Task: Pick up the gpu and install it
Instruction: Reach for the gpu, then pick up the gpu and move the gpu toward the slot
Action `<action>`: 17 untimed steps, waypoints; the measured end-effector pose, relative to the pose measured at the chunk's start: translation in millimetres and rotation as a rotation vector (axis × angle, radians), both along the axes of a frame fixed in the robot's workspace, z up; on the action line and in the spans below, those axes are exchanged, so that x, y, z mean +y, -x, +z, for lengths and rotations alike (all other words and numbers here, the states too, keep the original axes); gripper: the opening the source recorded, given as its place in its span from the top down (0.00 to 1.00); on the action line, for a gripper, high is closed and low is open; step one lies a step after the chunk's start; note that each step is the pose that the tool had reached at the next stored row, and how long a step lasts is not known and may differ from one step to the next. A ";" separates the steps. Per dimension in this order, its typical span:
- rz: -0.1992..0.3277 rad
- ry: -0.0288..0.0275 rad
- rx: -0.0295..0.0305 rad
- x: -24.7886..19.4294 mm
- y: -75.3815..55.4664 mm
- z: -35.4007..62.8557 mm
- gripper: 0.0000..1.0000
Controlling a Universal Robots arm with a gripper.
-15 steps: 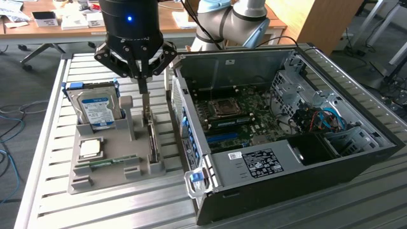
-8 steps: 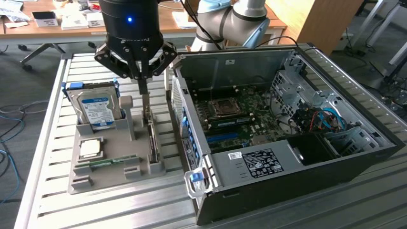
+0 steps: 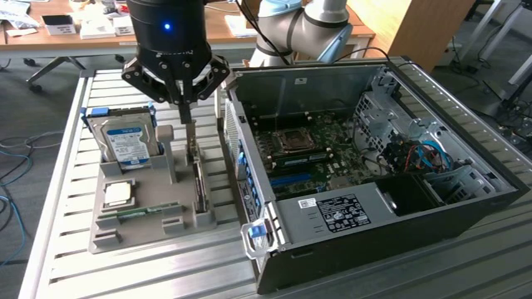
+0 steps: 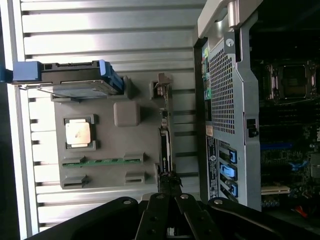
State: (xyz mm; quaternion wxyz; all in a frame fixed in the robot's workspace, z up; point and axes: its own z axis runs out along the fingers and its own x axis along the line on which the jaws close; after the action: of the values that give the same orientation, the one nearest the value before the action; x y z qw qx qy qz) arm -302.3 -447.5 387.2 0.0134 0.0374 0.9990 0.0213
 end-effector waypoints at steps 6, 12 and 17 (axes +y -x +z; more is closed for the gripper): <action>0.000 -0.0001 -0.0001 0.0 4.4 -1.9 0.89; 0.000 0.0002 0.0003 0.0 5.5 -6.2 0.89; 0.000 0.0001 0.0001 0.0 5.6 -6.4 0.89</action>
State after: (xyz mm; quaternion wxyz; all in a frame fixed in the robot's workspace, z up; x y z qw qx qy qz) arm -307.9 -447.5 380.9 0.0134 0.0374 0.9990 0.0213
